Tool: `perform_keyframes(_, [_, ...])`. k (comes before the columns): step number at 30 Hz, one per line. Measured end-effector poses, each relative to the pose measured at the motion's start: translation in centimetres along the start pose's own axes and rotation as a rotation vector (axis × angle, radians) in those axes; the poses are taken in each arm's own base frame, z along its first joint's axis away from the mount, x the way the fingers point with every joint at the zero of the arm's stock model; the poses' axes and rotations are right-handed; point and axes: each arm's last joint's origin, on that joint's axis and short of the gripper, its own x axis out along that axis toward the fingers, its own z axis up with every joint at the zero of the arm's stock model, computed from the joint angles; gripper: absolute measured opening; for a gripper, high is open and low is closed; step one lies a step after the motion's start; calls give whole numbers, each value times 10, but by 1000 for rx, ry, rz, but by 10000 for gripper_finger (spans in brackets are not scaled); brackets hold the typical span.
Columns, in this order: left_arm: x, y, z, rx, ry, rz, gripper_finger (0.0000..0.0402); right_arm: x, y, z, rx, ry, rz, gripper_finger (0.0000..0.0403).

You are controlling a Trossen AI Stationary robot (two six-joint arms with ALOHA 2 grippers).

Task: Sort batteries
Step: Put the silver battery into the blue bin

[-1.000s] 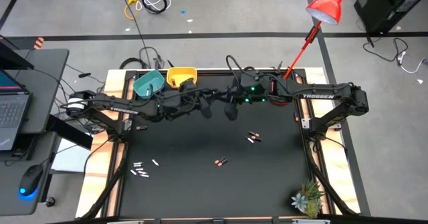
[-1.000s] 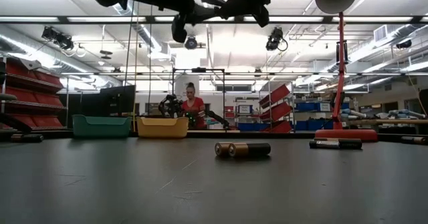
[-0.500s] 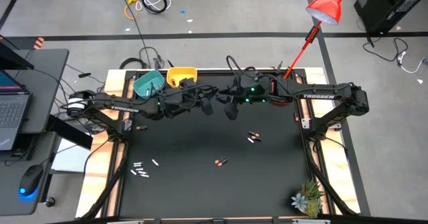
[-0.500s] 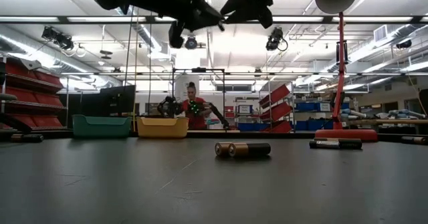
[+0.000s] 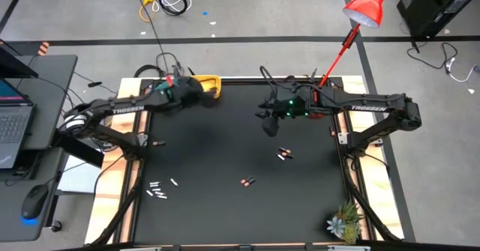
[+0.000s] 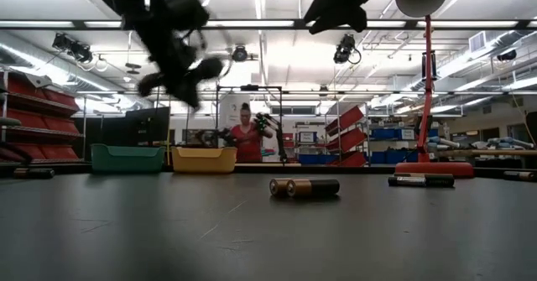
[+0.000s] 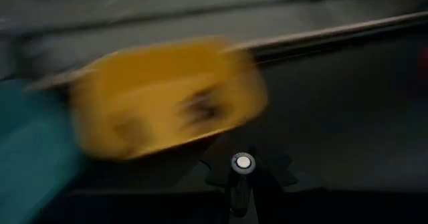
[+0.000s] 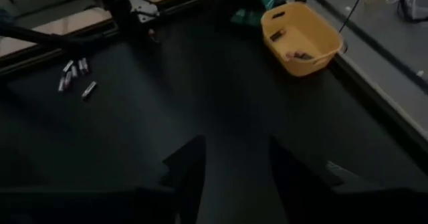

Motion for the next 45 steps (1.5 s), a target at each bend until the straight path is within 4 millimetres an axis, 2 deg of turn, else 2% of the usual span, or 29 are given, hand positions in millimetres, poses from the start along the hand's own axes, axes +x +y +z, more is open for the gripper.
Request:
perform_keyframes(5, [18,42,2,-15,59,234,38,-2,16,-6,18,17,42,167])
perform_keyframes(12, [30,77,9,-82,48,392,42,-6,36,-12,-4,10,41,164])
perform_keyframes(17, [32,91,14,-147,29,460,56,-7,41,-15,-1,11,48,164])
perform_keyframes(25, [31,98,10,-129,107,496,133,-7,42,-15,-11,7,36,164])
perform_keyframes(28, [28,94,9,-95,169,420,150,-7,41,-15,-24,9,34,164])
perform_keyframes(32, [9,70,11,141,203,182,149,-6,38,-15,-62,24,20,164])
perform_keyframes(37, [-40,33,0,366,257,-118,131,-5,29,-16,-102,58,-12,164])
perform_keyframes(41, [-79,13,-31,456,479,-312,119,-3,22,-15,-122,77,13,164])
perform_keyframes(45, [-117,2,-71,583,689,-386,115,-2,14,-12,-143,79,18,164])
